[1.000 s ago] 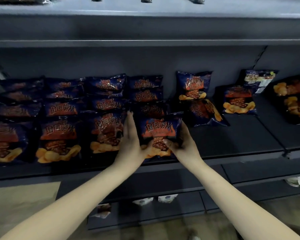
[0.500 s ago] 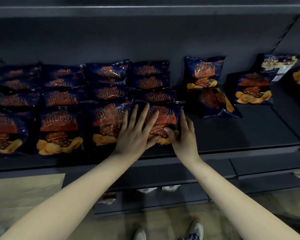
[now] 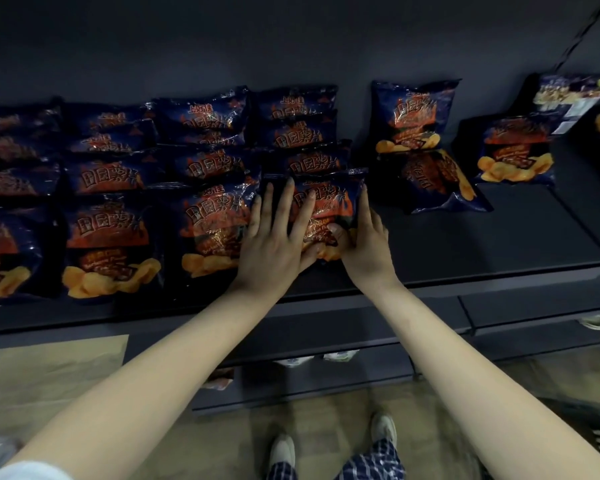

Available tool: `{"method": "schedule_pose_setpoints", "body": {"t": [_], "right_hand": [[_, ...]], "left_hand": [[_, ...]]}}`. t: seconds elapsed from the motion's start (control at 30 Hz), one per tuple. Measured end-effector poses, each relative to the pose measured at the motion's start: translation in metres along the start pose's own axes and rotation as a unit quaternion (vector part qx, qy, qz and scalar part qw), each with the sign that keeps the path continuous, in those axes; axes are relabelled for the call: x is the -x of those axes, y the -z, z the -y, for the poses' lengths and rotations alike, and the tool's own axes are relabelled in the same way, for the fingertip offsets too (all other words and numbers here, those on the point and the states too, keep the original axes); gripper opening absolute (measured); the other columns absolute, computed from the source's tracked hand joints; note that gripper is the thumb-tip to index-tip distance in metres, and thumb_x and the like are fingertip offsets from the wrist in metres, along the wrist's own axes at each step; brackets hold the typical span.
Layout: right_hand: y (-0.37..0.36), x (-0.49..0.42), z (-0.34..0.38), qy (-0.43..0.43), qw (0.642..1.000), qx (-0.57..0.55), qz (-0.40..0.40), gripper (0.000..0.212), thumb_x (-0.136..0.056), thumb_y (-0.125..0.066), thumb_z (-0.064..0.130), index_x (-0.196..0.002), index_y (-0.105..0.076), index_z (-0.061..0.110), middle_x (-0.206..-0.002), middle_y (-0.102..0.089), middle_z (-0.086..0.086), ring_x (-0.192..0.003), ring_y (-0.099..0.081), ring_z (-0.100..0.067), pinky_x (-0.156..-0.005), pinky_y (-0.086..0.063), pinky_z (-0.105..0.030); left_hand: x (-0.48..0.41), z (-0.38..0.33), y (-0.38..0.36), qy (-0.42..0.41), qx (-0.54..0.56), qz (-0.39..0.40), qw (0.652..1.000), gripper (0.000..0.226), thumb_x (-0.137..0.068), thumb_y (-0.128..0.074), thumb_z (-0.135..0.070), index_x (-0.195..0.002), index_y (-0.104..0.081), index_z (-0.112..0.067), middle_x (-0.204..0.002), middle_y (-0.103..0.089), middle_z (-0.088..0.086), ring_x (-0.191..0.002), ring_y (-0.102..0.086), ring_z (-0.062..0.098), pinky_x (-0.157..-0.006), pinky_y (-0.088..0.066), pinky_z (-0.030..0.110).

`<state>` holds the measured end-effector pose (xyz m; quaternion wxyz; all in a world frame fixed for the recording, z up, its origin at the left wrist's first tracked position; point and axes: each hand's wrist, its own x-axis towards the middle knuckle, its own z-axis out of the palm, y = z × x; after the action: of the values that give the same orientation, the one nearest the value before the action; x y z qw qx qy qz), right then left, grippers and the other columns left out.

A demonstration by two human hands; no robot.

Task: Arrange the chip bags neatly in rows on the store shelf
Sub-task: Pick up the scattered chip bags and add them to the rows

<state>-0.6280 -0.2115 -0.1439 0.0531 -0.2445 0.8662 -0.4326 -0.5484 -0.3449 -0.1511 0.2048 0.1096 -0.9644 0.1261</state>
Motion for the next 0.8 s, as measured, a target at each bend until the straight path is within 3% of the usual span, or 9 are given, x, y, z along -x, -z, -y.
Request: {"method": "schedule_pose_setpoints", "body": {"t": [0.13, 0.2, 0.27, 0.33, 0.4, 0.5, 0.57, 0.8], "right_hand": [[0.001, 0.006, 0.002, -0.006, 0.999, -0.039, -0.033, 0.078, -0.093, -0.056, 0.029, -0.151, -0.004, 0.016, -0.149, -0.029, -0.014, -0.138, -0.027, -0.032, -0.111, -0.028, -0.042], [0.006, 0.009, 0.002, 0.010, 0.997, -0.045, -0.068, 0.078, -0.091, -0.060, 0.022, -0.150, -0.010, 0.011, -0.147, -0.032, -0.015, -0.136, -0.031, -0.030, -0.108, -0.030, -0.027], [0.017, 0.009, 0.000, 0.027, 0.994, -0.047, -0.098, 0.075, -0.090, -0.062, 0.017, -0.149, -0.017, 0.009, -0.147, -0.034, -0.015, -0.137, -0.032, -0.026, -0.100, -0.022, -0.006], [0.033, 0.007, -0.004, 0.045, 0.991, -0.040, -0.119, 0.072, -0.089, -0.064, 0.017, -0.148, -0.023, 0.007, -0.146, -0.035, -0.014, -0.136, -0.033, -0.024, -0.094, -0.016, 0.005], [0.052, 0.000, -0.008, 0.060, 0.989, -0.032, -0.128, 0.069, -0.089, -0.064, 0.019, -0.147, -0.028, 0.007, -0.145, -0.037, -0.014, -0.134, -0.036, -0.024, -0.096, -0.019, 0.004], [0.089, -0.018, -0.023, 0.073, 0.985, -0.019, -0.157, 0.066, -0.088, -0.065, 0.015, -0.144, -0.033, 0.005, -0.142, -0.040, -0.015, -0.127, -0.046, -0.031, -0.099, -0.031, -0.013], [0.115, -0.028, -0.038, 0.078, 0.980, -0.006, -0.184, 0.063, -0.087, -0.065, 0.012, -0.142, -0.036, 0.004, -0.142, -0.041, -0.017, -0.130, -0.043, -0.032, -0.102, -0.032, -0.019], [0.215, -0.054, -0.110, 0.061, 0.977, 0.021, -0.202, 0.059, -0.088, -0.063, 0.006, -0.141, -0.037, 0.005, -0.143, -0.038, -0.016, -0.134, -0.034, -0.025, -0.098, -0.025, -0.008]], "left_hand": [[-0.002, -0.001, 0.008, 0.003, 0.009, 0.020, 1.000, 0.069, -0.092, -0.027, -0.056, -0.147, -0.023, -0.014, -0.150, -0.028, 0.020, -0.136, -0.027, 0.043, -0.114, -0.013, 0.051], [-0.003, -0.006, 0.015, 0.006, 0.026, 0.021, 0.999, 0.070, -0.090, -0.033, -0.054, -0.145, -0.026, -0.012, -0.150, -0.027, 0.022, -0.137, -0.025, 0.043, -0.114, -0.012, 0.053], [-0.007, -0.013, 0.025, -0.001, 0.051, 0.003, 0.999, 0.073, -0.085, -0.044, -0.047, -0.144, -0.026, -0.009, -0.150, -0.025, 0.023, -0.138, -0.021, 0.043, -0.114, -0.008, 0.053], [-0.014, -0.023, 0.037, -0.015, 0.073, -0.018, 0.997, 0.072, -0.082, -0.046, -0.042, -0.143, -0.026, -0.009, -0.151, -0.024, 0.022, -0.139, -0.020, 0.042, -0.114, -0.004, 0.053], [-0.029, -0.037, 0.048, -0.025, 0.088, -0.038, 0.995, 0.067, -0.082, -0.044, -0.039, -0.141, -0.029, -0.010, -0.150, -0.027, 0.020, -0.137, -0.022, 0.040, -0.115, -0.004, 0.051], [-0.057, -0.063, 0.058, -0.040, 0.105, -0.061, 0.992, 0.060, -0.084, -0.043, -0.032, -0.139, -0.035, -0.010, -0.148, -0.032, 0.019, -0.137, -0.026, 0.040, -0.115, -0.008, 0.052], [-0.078, -0.083, 0.060, -0.049, 0.112, -0.073, 0.990, 0.056, -0.084, -0.043, -0.030, -0.137, -0.040, -0.011, -0.147, -0.034, 0.018, -0.136, -0.029, 0.039, -0.115, -0.011, 0.053], [-0.155, -0.179, 0.050, -0.082, 0.131, -0.061, 0.986, 0.056, -0.082, -0.051, -0.031, -0.133, -0.045, -0.010, -0.140, -0.043, 0.017, -0.129, -0.038, 0.037, -0.114, -0.014, 0.052]]}}
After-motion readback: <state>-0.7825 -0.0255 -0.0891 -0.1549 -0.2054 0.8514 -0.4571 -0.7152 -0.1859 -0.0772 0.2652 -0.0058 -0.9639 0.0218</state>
